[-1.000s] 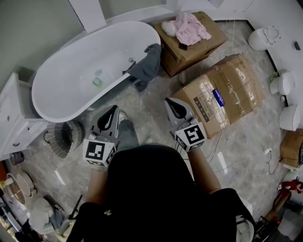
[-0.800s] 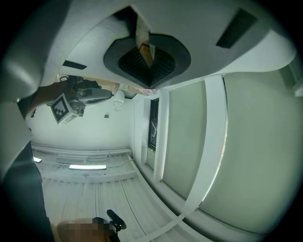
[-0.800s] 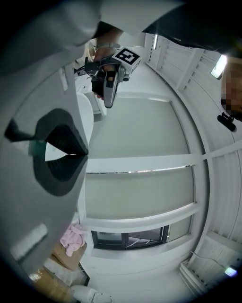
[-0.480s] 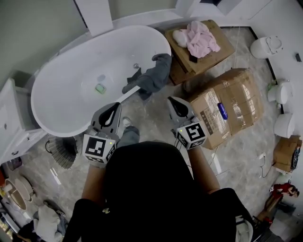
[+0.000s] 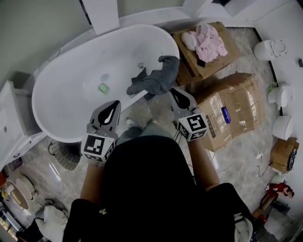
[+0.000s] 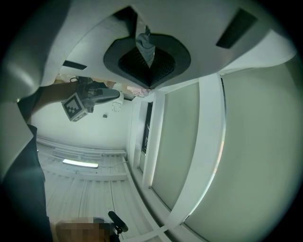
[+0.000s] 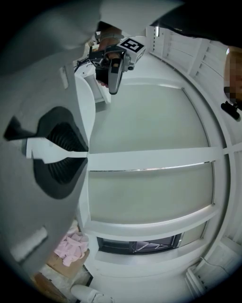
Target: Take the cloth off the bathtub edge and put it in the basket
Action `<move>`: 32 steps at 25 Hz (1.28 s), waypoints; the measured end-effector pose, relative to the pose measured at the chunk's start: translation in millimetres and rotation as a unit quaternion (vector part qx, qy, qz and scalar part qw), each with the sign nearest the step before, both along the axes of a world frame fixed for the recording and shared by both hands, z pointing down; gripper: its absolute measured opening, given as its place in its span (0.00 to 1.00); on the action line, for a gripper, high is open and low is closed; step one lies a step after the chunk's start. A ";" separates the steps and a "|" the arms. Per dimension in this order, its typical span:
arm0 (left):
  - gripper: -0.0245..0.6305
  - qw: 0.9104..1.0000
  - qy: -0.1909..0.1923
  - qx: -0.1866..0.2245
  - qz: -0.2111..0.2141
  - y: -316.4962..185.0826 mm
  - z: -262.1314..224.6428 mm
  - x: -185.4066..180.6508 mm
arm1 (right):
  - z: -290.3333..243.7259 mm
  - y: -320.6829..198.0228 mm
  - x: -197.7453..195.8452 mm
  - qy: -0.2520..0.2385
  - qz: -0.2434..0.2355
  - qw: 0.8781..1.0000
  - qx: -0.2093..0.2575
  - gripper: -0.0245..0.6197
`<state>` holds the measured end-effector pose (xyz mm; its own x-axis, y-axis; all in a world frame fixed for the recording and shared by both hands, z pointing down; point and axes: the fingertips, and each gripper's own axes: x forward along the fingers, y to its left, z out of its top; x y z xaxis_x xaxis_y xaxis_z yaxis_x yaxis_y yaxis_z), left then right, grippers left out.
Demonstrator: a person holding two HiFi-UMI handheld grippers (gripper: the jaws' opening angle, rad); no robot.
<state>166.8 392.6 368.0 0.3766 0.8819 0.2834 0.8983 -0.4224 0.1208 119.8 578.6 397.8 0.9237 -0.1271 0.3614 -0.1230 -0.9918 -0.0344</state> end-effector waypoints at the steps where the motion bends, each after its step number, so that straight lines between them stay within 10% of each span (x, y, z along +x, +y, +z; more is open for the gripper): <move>1: 0.06 1.000 -0.003 0.002 -0.002 -0.1 2.0 3.0 | 3.1 3.2 5.3 -0.004 0.000 1.000 0.003 0.10; 19: 0.06 0.993 -0.060 0.064 -0.084 34.3 55.0 40.2 | 138.6 77.3 77.7 -0.144 -0.100 0.984 -0.009 0.19; 32: 0.06 0.964 -0.122 0.128 -0.199 30.8 99.7 35.9 | 311.7 100.4 98.8 -0.289 -0.250 0.921 -0.072 0.50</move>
